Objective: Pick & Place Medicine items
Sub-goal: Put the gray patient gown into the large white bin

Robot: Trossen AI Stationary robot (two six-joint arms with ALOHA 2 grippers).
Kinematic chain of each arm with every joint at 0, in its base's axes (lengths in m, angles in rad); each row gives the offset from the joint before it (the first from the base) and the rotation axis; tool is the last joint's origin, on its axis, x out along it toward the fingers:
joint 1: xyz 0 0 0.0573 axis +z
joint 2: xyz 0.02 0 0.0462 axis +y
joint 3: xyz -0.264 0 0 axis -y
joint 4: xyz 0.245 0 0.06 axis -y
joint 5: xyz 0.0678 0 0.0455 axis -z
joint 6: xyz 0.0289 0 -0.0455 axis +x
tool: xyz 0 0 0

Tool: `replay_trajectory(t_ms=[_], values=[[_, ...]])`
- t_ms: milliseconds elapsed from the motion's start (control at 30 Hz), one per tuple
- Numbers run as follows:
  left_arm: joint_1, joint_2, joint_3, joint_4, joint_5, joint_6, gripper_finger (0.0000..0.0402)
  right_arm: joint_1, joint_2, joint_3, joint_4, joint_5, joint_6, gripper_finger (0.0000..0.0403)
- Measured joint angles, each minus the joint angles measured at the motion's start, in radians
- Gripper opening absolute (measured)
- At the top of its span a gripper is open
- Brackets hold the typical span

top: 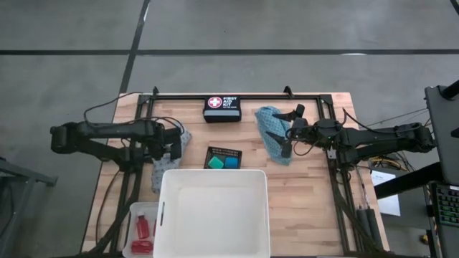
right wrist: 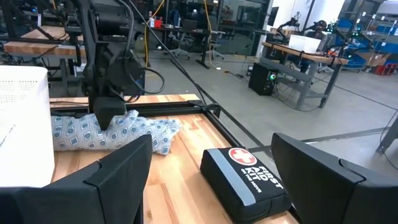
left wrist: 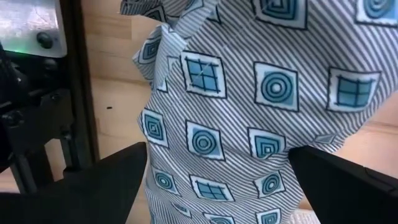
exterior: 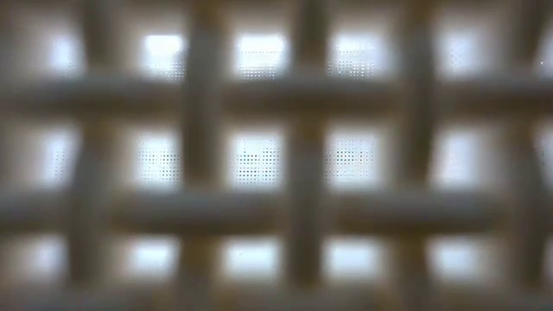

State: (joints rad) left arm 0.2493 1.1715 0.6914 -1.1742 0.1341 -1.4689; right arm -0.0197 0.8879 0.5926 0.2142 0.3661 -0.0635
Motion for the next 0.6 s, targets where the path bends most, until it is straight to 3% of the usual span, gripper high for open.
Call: replay_trajectory(t_ms=[600], values=[[0.000, 0.079, -0.115, 0.206, 0.008, 0.058, 0.0398, 0.000, 0.000, 0.000, 0.000, 0.000, 0.000, 0.0327]])
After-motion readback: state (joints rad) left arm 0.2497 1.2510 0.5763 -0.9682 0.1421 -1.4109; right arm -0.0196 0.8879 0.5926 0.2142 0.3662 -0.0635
